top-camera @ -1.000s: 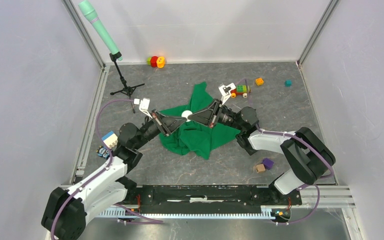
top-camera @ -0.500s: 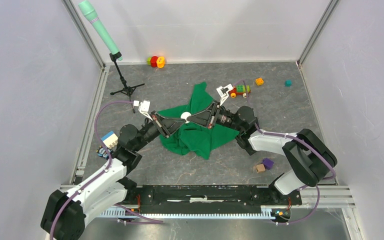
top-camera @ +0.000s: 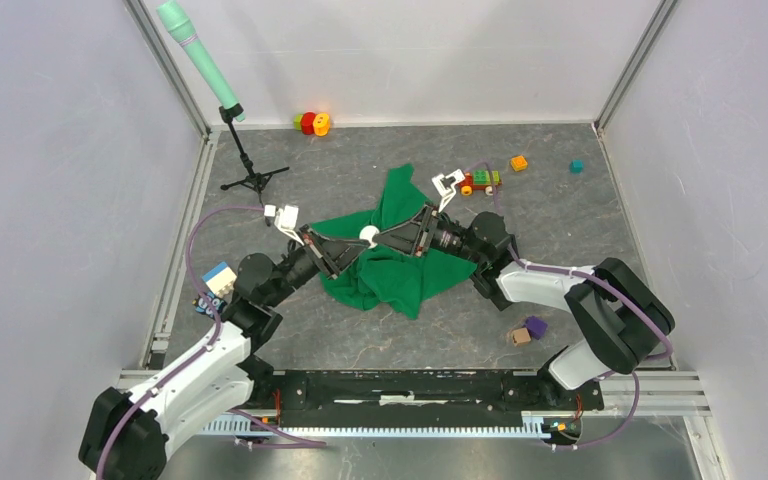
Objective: Remove the brooch from the garment
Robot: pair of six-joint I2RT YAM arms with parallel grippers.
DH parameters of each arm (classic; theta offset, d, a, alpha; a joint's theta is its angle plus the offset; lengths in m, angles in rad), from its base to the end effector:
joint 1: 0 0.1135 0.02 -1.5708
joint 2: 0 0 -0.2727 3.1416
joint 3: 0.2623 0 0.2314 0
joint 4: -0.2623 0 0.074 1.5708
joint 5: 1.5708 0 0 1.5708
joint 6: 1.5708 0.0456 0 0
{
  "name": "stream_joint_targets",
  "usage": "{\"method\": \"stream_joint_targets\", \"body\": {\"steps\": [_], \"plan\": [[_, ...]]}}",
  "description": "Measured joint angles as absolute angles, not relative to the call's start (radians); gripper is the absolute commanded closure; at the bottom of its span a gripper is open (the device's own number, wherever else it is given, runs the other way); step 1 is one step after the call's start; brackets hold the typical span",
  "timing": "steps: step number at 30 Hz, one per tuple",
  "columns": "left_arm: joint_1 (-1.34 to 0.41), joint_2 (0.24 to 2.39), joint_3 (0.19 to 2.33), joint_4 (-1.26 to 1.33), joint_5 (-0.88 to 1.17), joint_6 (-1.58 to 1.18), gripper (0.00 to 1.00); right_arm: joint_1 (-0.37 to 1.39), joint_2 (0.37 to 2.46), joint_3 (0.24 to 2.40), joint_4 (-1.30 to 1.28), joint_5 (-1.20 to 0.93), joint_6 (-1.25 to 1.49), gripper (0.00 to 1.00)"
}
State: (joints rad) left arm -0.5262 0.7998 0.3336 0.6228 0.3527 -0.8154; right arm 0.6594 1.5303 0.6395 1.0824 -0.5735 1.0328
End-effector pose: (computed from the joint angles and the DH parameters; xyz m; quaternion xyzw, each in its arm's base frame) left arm 0.1408 -0.1000 0.2804 0.0398 0.6521 -0.5545 0.5154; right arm 0.2270 0.2073 0.2713 -0.1011 0.6401 0.6733 0.3558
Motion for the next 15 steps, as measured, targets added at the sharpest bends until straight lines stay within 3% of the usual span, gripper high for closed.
{"method": "stream_joint_targets", "body": {"steps": [4, 11, 15], "plan": [[-0.531, 0.787, 0.334, 0.611, 0.342, -0.803, 0.98, 0.655, 1.527, 0.624, 1.090, -0.554, 1.025, 0.39], [-0.531, 0.827, 0.364, 0.517, 0.342, -0.748, 0.98, 0.566, 1.406, 0.477, 1.064, -0.541, 0.993, 0.34], [-0.538, 0.951, 0.441, 0.414, 0.353, -0.692, 0.98, 0.516, 1.284, 0.472, 0.859, -0.528, 0.855, 0.32]]}}
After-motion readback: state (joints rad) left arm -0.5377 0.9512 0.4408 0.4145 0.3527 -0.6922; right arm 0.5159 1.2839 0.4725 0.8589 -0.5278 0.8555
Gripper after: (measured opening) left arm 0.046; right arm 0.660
